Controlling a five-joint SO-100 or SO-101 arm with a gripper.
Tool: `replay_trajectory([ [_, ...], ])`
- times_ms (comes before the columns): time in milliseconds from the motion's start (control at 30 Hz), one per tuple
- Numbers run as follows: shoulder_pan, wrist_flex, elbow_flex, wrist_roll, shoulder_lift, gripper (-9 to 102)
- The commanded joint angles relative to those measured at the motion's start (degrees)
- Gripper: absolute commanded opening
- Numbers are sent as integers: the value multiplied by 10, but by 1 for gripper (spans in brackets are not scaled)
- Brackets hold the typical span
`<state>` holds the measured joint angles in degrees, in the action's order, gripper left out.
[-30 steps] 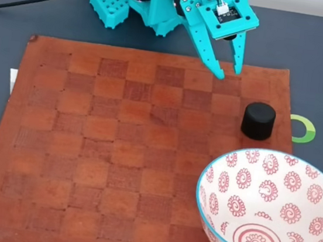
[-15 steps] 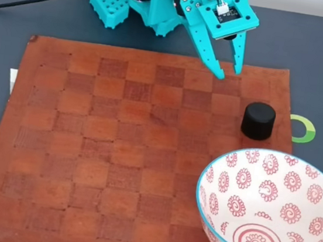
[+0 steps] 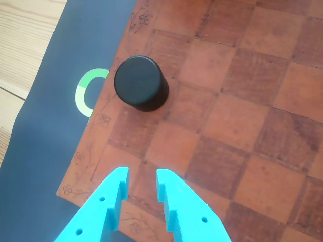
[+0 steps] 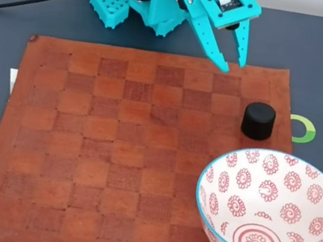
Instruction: Grasp a black cylinder and put it in a bowl.
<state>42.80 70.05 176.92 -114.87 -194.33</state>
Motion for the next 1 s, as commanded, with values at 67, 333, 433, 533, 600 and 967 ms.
replay_trajectory([
  [67, -4, 23, -43, 3, -24, 5],
  [333, -1, 61, -138, 4, 95, 5],
  [433, -2, 61, -178, 4, 177, 5],
  [533, 1, 60, -220, 4, 254, 5],
  [600, 2, 55, -245, 4, 301, 5],
  [967, 4, 60, -400, 30, 577, 5],
])
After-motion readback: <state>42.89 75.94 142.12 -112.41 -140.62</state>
